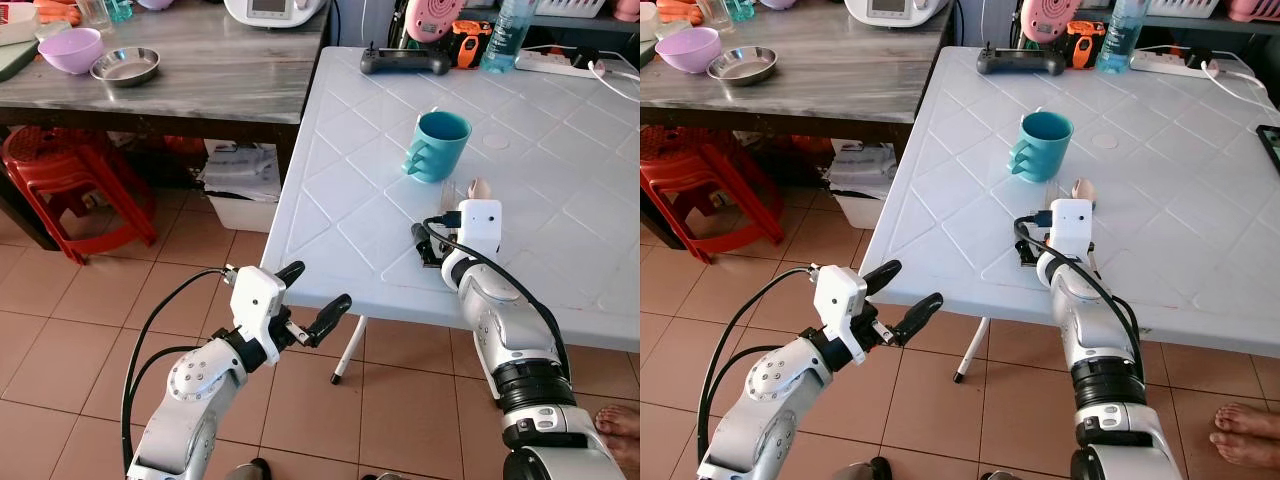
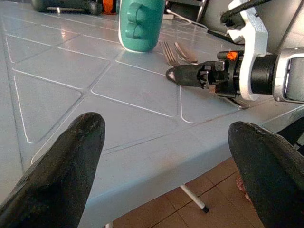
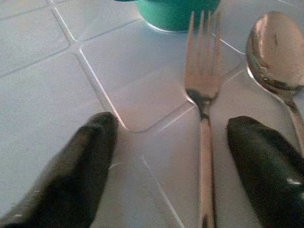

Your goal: Setting the table

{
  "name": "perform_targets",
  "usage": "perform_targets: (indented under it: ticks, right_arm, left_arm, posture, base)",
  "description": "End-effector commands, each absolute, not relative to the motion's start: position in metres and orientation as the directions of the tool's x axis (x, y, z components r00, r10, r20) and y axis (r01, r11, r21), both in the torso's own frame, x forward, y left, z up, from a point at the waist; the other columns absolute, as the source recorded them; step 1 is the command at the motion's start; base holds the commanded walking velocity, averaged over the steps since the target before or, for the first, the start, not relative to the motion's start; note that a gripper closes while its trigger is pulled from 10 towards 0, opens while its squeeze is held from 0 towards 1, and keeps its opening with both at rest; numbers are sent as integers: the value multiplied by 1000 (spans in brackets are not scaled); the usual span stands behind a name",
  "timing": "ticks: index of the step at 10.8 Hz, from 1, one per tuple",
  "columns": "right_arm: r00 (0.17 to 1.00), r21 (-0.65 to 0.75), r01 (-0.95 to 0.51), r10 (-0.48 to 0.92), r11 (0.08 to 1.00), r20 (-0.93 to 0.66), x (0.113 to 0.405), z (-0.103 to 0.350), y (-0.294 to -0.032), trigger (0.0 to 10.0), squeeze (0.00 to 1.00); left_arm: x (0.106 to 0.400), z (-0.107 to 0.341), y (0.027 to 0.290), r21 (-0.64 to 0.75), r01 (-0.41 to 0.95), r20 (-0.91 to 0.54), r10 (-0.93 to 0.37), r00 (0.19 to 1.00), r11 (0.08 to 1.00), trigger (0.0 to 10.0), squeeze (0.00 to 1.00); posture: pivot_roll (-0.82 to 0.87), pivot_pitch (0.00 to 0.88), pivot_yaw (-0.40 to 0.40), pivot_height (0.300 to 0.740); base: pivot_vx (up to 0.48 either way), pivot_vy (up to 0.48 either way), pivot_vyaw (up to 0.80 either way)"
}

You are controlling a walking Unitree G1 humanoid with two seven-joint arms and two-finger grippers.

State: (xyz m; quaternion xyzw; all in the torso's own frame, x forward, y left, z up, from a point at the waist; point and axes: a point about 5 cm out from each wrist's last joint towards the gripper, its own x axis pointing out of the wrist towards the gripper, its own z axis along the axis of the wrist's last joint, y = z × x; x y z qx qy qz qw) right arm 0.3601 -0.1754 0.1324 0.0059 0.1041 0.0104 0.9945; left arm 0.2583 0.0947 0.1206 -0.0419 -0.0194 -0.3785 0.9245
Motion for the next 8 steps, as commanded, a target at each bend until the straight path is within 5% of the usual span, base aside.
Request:
perform_targets:
  ticks: [1,8]
  right_arm:
    - [963,9,-13,14,1000,-269,359,121,-178,118,0]
    - [939,20,-13,19,1000,-344,353,101,-188,0,0]
  left_arm:
    - [259,121,94,-58,711,65,-708,703,700,10000,0]
    - [264,124,86,-71,755,86,-750,656,652,10000,0]
  posture:
    - [65,149,-2,740]
    - [57,118,1,740]
  base:
    - [0,0,0]
    - [0,0,0]
